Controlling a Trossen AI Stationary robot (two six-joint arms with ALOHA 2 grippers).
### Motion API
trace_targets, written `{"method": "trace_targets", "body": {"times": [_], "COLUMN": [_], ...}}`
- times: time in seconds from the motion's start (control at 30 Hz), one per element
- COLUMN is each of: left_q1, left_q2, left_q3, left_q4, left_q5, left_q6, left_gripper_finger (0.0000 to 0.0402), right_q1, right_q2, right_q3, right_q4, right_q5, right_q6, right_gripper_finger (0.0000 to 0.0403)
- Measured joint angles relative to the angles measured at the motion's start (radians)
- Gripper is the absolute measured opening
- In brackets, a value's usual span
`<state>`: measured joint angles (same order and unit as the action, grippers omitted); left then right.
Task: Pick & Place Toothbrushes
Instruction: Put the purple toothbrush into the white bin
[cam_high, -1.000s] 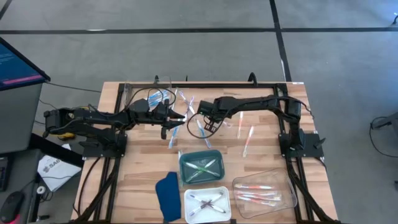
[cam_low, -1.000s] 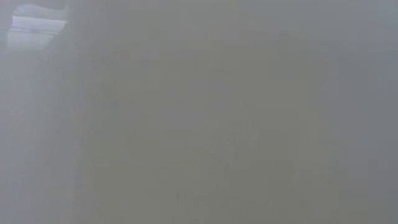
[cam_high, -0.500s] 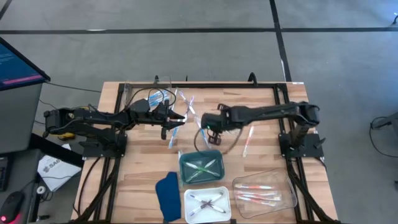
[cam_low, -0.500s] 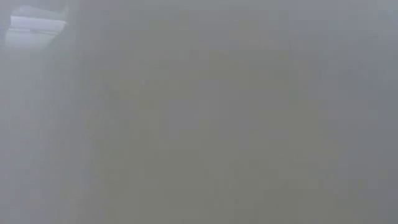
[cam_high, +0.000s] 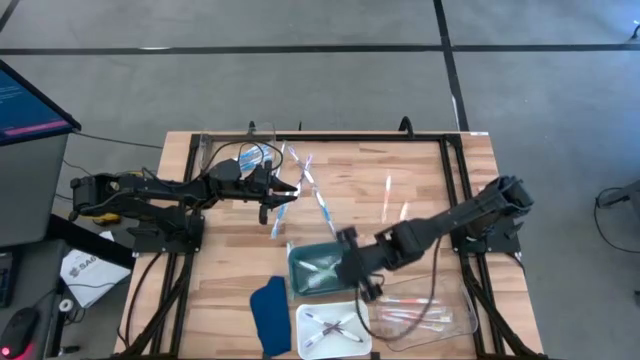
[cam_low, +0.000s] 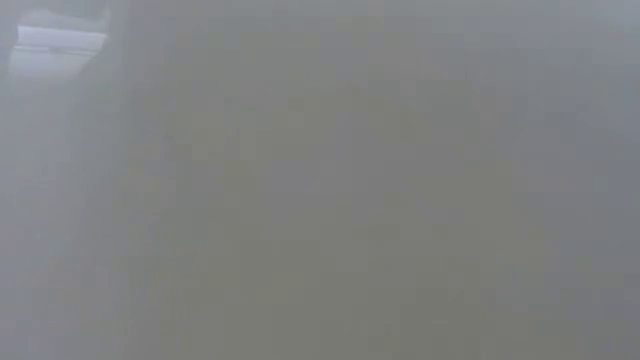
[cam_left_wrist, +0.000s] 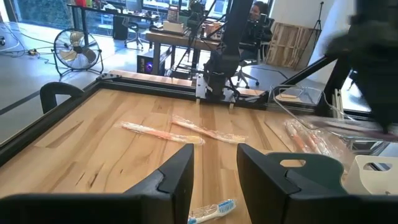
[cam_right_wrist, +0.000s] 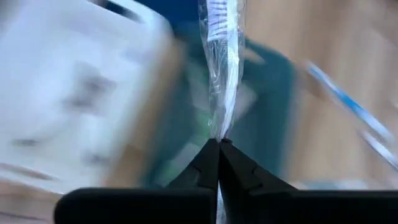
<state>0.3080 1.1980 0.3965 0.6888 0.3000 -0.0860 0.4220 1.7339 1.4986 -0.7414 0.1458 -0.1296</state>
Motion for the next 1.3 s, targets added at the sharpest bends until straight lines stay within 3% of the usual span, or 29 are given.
{"method": "trace_targets", "body": {"times": [0.17, 0.4, 0.6, 0.8, 1.03, 1.3], "left_q1": [0.000, 0.000, -0.010, -0.010, -0.010, -0.010], "left_q2": [0.000, 0.000, 0.000, 0.000, 0.000, 0.000], "left_q3": [0.000, 0.000, 0.000, 0.000, 0.000, 0.000], "left_q4": [0.000, -0.001, -0.009, -0.008, -0.008, -0.013], "left_q5": [0.000, 0.000, 0.000, 0.002, 0.001, -0.001], "left_q6": [-0.001, -0.002, -0.026, -0.027, -0.027, -0.027], "left_gripper_finger": [0.0115, 0.0115, 0.0115, 0.0115, 0.0115, 0.0115], "right_q1": [0.026, 0.007, 0.013, 0.067, 0.123, 0.145], "right_q2": [0.002, 0.036, 0.070, 0.072, 0.096, 0.176], "right_q3": [0.000, 0.000, 0.000, 0.000, 0.003, -0.004], "right_q4": [0.135, 0.195, 0.226, 0.254, 0.297, 0.257], "right_q5": [-0.122, -0.116, -0.167, -0.138, -0.155, -0.345], "right_q6": [-0.019, 0.289, 0.430, 0.546, 0.504, 0.068], "right_gripper_finger": [0.0000, 0.0000, 0.0000, 0.0000, 0.0000, 0.0000]}}
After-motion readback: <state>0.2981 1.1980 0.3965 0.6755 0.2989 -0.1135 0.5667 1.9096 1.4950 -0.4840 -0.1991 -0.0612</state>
